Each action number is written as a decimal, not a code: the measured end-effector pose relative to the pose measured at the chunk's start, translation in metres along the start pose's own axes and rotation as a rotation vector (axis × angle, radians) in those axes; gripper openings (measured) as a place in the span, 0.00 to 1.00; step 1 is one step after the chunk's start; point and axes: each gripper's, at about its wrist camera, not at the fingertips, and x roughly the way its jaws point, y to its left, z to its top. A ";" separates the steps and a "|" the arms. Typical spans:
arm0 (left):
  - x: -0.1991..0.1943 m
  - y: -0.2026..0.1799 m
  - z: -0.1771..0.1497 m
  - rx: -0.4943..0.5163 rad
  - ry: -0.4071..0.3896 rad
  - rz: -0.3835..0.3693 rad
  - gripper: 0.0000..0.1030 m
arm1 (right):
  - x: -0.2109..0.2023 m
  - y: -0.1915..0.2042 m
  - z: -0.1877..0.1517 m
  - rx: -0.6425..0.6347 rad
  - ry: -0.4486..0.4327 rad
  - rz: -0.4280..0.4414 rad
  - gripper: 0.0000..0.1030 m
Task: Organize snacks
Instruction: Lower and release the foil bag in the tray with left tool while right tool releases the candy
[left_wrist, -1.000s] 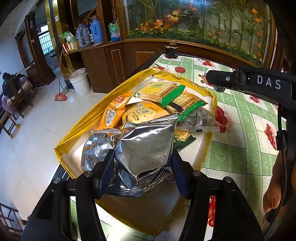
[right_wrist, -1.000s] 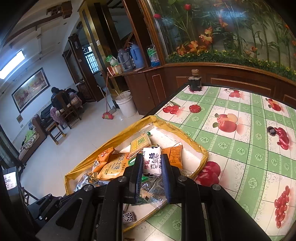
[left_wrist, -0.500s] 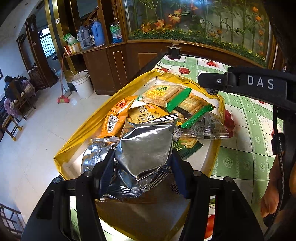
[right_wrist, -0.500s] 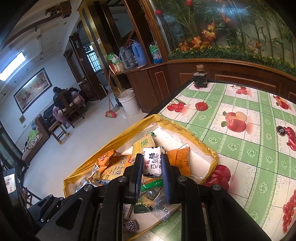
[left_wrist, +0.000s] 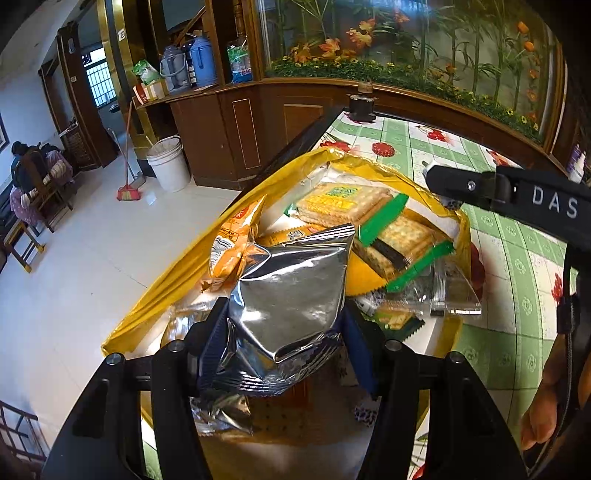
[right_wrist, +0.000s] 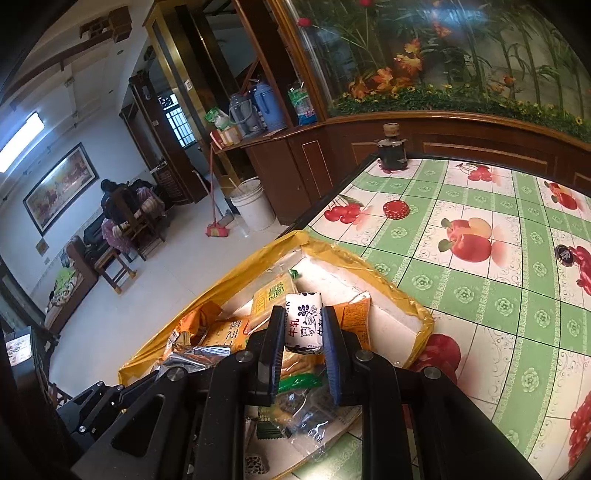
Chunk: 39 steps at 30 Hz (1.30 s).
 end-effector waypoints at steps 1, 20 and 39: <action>0.001 -0.001 0.001 0.007 0.006 -0.005 0.56 | 0.001 0.000 0.001 0.003 0.003 0.004 0.19; -0.020 -0.015 -0.030 0.087 0.000 -0.031 0.56 | 0.008 0.028 -0.019 -0.043 0.052 0.055 0.21; -0.022 -0.012 -0.033 0.076 -0.007 -0.047 0.56 | 0.005 0.037 -0.024 -0.061 0.057 0.054 0.21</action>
